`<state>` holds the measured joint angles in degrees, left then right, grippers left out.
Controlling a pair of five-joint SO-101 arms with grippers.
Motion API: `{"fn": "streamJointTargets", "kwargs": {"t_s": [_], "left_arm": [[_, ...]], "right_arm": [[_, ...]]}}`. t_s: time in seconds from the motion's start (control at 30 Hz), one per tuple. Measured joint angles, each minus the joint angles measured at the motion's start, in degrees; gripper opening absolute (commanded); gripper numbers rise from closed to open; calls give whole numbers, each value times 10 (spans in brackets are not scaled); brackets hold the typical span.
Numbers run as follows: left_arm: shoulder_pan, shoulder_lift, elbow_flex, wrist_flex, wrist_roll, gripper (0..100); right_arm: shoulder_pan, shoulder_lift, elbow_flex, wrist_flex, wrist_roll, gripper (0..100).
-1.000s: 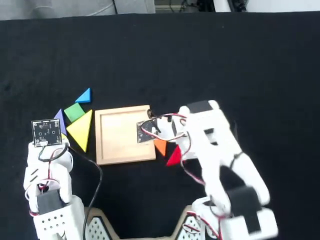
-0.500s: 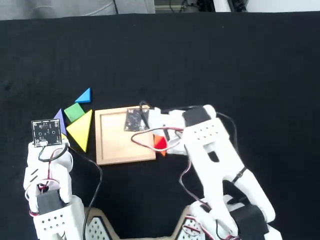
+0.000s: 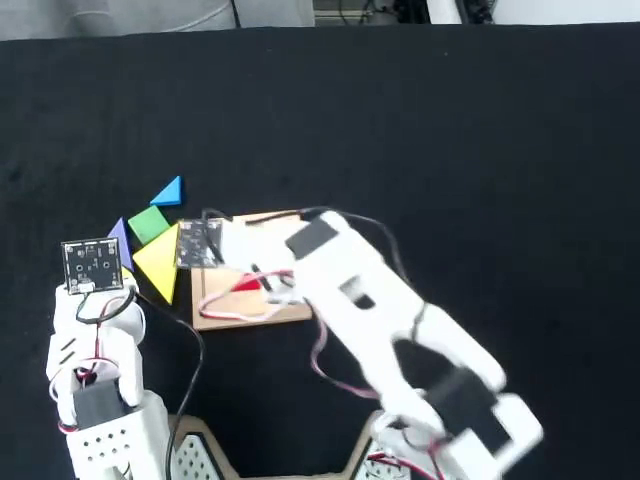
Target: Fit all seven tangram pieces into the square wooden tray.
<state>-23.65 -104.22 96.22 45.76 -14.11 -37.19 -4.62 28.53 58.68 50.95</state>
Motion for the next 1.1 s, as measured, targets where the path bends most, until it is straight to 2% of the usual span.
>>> {"fn": "streamJointTargets", "kwargs": {"t_s": [0.13, 0.27, 0.5, 0.73, 0.9, 1.1], "left_arm": [[-2, 0, 0, 0, 0, 30], [-2, 0, 0, 0, 0, 30], [-2, 0, 0, 0, 0, 30], [-2, 0, 0, 0, 0, 30], [-2, 0, 0, 0, 0, 30], [-2, 0, 0, 0, 0, 30]], "right_arm": [[-2, 89, -80, 26, 0, 166], [-16, 113, -114, 31, 0, 166], [-61, 116, -116, 32, 0, 166], [-62, 117, -116, 30, 0, 166], [-62, 117, -74, -35, -24, 166], [-64, 117, -66, -45, -24, 166]]}}
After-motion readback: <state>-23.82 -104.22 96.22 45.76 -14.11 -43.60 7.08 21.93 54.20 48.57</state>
